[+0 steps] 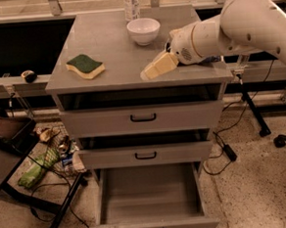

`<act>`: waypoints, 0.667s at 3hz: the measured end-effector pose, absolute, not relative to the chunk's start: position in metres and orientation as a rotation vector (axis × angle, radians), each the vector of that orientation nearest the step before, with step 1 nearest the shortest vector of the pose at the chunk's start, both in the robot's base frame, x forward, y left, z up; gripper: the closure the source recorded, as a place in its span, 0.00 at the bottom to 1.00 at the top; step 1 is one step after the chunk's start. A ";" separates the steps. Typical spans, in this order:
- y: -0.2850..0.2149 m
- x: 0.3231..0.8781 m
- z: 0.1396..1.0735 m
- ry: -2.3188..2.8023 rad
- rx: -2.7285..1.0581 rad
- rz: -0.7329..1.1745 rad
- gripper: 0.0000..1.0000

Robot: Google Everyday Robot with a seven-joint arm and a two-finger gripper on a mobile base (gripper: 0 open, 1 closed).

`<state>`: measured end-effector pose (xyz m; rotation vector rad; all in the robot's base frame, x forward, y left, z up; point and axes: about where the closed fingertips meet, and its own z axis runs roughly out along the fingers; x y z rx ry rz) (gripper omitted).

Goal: Place sponge into bottom drawer

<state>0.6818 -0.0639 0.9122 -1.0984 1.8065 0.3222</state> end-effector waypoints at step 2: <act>-0.016 0.713 0.901 1.801 -1.110 0.367 0.00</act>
Offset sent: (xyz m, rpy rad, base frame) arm 0.0680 0.1241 -0.0220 0.0569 0.0483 0.0874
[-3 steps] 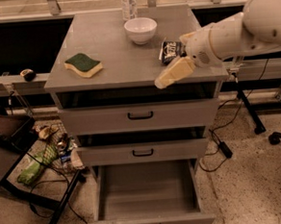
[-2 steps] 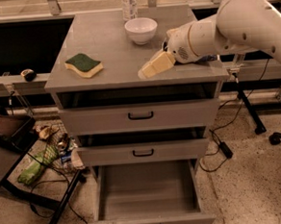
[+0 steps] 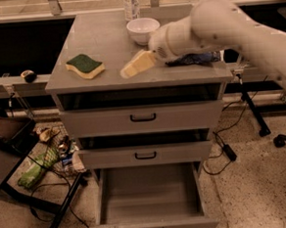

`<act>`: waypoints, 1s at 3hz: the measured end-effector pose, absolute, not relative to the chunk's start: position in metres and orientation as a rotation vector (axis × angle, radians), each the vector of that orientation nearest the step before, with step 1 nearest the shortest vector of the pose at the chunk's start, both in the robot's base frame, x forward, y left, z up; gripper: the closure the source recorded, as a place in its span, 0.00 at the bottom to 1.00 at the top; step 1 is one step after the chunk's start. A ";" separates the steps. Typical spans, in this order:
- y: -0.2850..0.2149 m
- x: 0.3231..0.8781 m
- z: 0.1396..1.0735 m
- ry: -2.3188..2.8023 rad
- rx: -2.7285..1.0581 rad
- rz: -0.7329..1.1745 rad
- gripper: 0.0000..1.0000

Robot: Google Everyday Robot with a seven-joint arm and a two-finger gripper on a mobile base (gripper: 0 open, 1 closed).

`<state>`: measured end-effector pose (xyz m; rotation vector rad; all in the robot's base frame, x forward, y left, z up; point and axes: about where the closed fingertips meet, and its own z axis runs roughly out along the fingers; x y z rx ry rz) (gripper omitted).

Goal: Place sponge into bottom drawer

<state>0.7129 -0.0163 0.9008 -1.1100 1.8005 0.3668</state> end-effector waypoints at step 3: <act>0.109 0.749 0.874 1.799 -1.050 0.530 0.00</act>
Offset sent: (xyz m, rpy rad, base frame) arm 0.0414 0.1332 -0.0110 0.1228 0.0508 0.0332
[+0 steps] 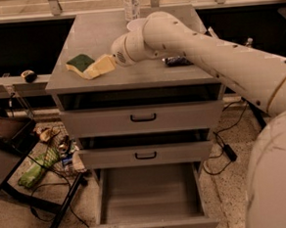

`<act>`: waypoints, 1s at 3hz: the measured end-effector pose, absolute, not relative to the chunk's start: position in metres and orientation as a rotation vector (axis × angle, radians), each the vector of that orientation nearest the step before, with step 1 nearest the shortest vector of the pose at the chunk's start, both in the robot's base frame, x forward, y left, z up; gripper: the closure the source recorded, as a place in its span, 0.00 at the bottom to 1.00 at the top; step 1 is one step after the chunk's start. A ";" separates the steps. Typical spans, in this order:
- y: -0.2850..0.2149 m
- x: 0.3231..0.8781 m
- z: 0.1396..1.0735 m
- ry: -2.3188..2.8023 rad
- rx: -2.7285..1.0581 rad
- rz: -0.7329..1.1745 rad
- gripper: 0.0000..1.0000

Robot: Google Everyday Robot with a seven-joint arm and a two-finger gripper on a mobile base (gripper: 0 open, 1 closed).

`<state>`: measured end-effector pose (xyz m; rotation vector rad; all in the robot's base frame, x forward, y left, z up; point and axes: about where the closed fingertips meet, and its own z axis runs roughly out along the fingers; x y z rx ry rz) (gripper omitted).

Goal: Place sponge into bottom drawer

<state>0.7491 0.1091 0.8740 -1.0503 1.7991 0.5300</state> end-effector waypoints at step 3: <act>0.158 0.770 0.838 1.804 -1.040 0.627 0.41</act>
Offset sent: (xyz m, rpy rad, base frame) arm 0.0289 0.0521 -0.0502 0.0507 0.0775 0.0225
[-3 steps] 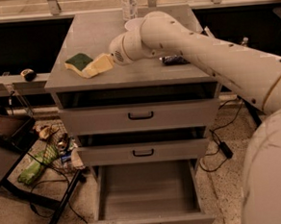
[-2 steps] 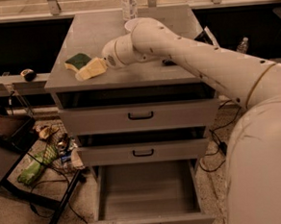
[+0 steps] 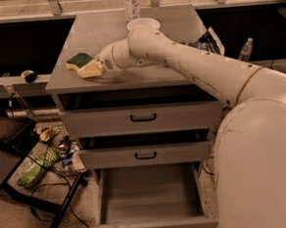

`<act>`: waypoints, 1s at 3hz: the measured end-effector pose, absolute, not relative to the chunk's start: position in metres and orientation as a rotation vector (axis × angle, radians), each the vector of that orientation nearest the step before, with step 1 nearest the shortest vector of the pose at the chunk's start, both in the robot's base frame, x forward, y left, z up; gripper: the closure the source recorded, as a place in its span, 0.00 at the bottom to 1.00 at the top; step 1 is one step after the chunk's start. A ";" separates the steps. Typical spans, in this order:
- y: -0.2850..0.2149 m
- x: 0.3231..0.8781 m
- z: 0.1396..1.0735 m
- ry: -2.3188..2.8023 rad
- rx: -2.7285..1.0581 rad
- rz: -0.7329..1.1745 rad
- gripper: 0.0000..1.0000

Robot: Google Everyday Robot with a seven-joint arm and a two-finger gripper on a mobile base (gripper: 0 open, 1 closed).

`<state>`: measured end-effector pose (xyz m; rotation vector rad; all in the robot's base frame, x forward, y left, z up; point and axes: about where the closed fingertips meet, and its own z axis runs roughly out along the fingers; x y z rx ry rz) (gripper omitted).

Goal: Place sponge into bottom drawer

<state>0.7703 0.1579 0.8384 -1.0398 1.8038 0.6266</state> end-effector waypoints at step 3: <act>0.122 0.732 0.864 1.705 -1.033 0.569 1.00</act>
Offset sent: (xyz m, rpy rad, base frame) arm -0.0204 -0.0293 0.0372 0.1640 -0.1426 -0.0302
